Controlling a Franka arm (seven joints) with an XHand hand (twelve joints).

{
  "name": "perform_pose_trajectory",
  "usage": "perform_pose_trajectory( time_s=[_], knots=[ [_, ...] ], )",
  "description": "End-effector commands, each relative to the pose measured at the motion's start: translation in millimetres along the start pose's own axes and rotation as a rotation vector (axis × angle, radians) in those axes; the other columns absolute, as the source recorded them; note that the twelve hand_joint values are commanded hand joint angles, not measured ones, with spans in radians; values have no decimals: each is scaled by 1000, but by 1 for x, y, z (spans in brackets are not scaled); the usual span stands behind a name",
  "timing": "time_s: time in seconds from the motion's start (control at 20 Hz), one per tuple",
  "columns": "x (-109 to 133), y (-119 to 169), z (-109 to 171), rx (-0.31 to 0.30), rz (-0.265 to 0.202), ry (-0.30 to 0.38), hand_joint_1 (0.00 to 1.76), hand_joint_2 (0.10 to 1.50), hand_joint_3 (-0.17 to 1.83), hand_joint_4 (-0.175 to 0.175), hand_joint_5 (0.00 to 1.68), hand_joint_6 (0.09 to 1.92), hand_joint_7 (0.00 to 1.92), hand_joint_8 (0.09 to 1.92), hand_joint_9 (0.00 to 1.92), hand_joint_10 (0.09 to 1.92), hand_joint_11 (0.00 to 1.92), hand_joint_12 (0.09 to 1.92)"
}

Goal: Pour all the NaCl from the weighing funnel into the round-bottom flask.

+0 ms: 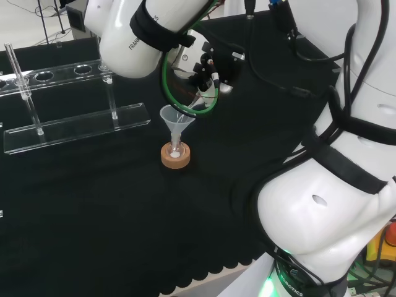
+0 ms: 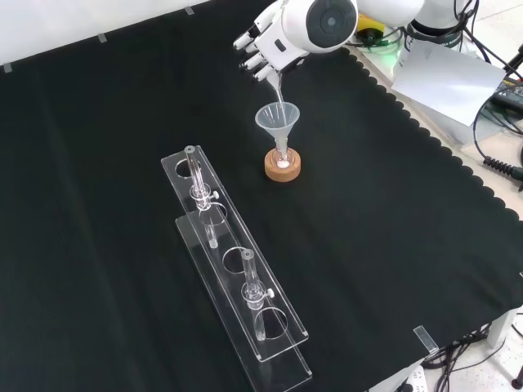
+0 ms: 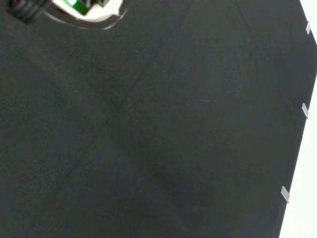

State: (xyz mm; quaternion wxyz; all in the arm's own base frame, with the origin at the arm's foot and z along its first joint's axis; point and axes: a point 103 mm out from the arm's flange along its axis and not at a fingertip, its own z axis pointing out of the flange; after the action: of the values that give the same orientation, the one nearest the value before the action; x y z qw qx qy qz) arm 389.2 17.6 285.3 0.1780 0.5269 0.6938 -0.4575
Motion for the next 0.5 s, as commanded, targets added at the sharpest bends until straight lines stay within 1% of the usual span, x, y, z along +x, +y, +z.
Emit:
perform_pose_trajectory(
  time_s=[0.05, 0.5],
  knots=[
    [1, 0, -1, 4, 0, -12, 1047, 726, 757, 175, 1037, 1123, 771, 614, 1163, 344, 839, 1057],
    [2, 3, -3, 14, -2, -28, 1047, 726, 756, 175, 1036, 1123, 769, 614, 1161, 344, 838, 1057]
  ],
)
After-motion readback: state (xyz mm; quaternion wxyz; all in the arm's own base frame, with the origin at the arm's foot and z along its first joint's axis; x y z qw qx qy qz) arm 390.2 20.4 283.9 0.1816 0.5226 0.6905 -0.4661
